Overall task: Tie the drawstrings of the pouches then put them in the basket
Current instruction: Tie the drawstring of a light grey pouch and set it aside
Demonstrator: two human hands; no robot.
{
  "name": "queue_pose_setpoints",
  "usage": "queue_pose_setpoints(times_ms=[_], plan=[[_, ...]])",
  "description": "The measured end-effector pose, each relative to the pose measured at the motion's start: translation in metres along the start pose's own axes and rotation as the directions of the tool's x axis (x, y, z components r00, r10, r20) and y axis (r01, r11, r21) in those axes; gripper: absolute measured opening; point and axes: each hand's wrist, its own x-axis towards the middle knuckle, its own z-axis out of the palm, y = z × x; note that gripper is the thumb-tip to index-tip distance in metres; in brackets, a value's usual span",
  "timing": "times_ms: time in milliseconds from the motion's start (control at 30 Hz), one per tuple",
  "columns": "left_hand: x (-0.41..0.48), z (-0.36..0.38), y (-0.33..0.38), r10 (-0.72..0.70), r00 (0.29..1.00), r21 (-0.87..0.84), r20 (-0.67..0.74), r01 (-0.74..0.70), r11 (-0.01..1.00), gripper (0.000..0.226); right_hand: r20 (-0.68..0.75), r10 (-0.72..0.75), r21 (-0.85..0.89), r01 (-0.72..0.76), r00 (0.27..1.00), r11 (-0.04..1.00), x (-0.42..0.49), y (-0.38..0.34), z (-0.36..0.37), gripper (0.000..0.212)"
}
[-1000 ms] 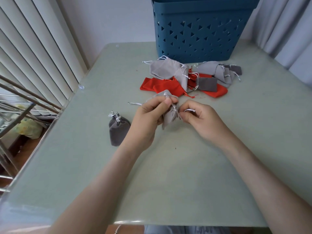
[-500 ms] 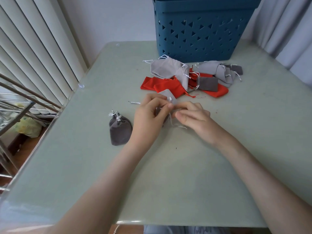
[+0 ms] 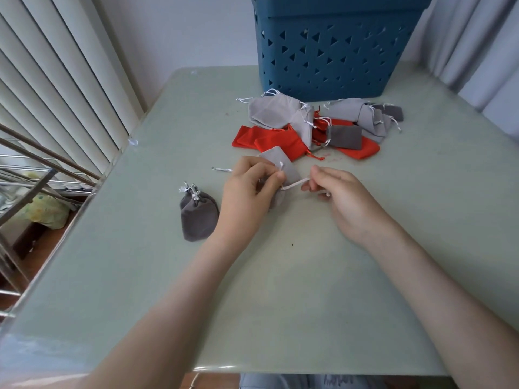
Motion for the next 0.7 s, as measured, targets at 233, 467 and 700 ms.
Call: queue_pose_setpoints(times_ms=[233,467,700], plan=[[-0.001,0.002,0.001,0.01,1.0,0.048,-0.014,-0.009,0.999,0.014,0.133,-0.154,0.306,0.107,0.979,0.946,-0.004,-0.002,0.002,0.02],[-0.004,0.005,0.004,-0.036,0.999,0.055,0.029,0.035,0.998,0.013,0.084,-0.451,-0.147,0.459,0.889,0.876,-0.008,0.002,0.009,0.017],[-0.008,0.009,0.007,-0.064,0.998,0.049,0.021,0.063,0.997,0.014,-0.009,-0.67,-0.496,0.578,0.742,0.648,-0.009,0.008,0.014,0.009]])
